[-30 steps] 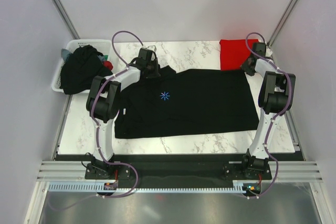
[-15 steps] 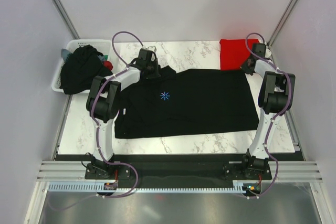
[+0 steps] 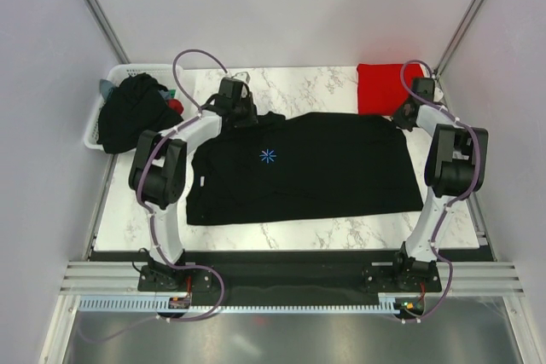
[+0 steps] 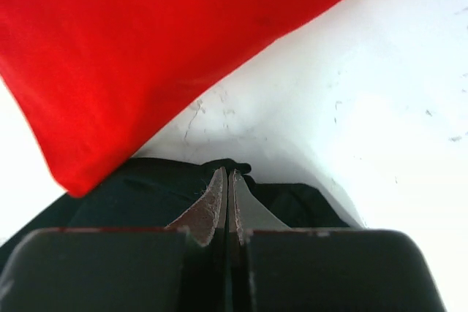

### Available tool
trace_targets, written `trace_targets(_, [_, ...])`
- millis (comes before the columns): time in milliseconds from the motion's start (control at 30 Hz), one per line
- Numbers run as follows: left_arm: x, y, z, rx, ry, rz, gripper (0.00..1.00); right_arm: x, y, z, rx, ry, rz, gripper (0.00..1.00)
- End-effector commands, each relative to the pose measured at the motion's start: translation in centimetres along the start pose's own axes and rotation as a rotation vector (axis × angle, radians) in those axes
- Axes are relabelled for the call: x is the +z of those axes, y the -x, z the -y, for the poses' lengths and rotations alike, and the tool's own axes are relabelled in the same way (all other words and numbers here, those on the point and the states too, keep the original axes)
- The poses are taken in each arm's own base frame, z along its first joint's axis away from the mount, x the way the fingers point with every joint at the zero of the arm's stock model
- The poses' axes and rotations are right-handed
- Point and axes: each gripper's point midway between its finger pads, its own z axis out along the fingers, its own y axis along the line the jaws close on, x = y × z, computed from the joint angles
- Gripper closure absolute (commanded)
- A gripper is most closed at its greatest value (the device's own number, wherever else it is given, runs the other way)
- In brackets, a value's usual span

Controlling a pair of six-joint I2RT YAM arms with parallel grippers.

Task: Fold and stack the t-shirts
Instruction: Fold the tshirt

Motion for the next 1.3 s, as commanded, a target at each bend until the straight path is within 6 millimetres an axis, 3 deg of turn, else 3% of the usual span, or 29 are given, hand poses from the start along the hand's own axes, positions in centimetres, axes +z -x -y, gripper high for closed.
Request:
trace_targets(0, [-3.5,3.6,1.4,-0.019,-0.022,0.103,0.98,-3.4,2.3,-1.5,0.004,0.067,0.066,1.0])
trace_targets(167, [-6.4,4.9,1.8,-0.014,-0.022,0.149,0.98,-5.9,3.2,-2.6,0.005,0.122,0.093,1.0])
trace_targets(267, [-7.4,4.7,1.8,-0.015,-0.012,0.15,0.98,-7.2,3.1,-2.6,0.003,0.137,0.096,1.0])
trace_targets(467, [-10.8,2.7,1.3,-0.033,0.013,0.152,0.98,-9.7,1.6,-0.9,-0.017,0.123,0.101,1.0])
trace_targets(500, [-10.9,1.4,1.0,-0.035,0.019,0.132,0.98,-10.0,1.4,-0.6,-0.016,0.12,0.099,1.0])
trace_targets(567, [-12.7,1.4,0.7,-0.046,0.034,0.162,0.98,-10.8,0.8,0.2,-0.011,0.116,0.097,1.0])
trace_targets(600, [-12.8,0.0,0.2,-0.054,0.046,0.141,0.98,-11.0,0.5,0.4,-0.009,0.12,0.091,1.0])
trace_targets(733, [-15.9,-1.2,0.3,-0.063,0.035,0.158,0.98,-12.0,-0.3,2.2,0.016,0.113,0.082,1.0])
trace_targets(867, [-17.5,-3.6,0.6,-0.064,0.035,0.127,0.98,-12.5,-0.8,3.9,0.039,0.093,0.079,1.0])
trace_targets(1067, [-18.7,-8.9,0.7,-0.088,0.055,0.066,0.98,-12.3,-2.5,7.0,0.072,0.037,0.049,1.0])
trace_targets(1167, [-19.1,-12.5,0.2,-0.139,0.077,0.023,0.96,-12.0,-3.8,7.9,0.084,0.032,0.012,1.0])
trace_targets(1233, [-19.8,-13.7,-0.2,-0.171,0.082,0.009,0.88,-11.8,-4.6,8.4,0.09,0.029,-0.011,0.84])
trace_targets(1267, [-19.8,-15.1,-0.6,-0.206,0.096,-0.016,0.76,-11.8,-4.8,8.5,0.09,0.032,-0.016,0.69])
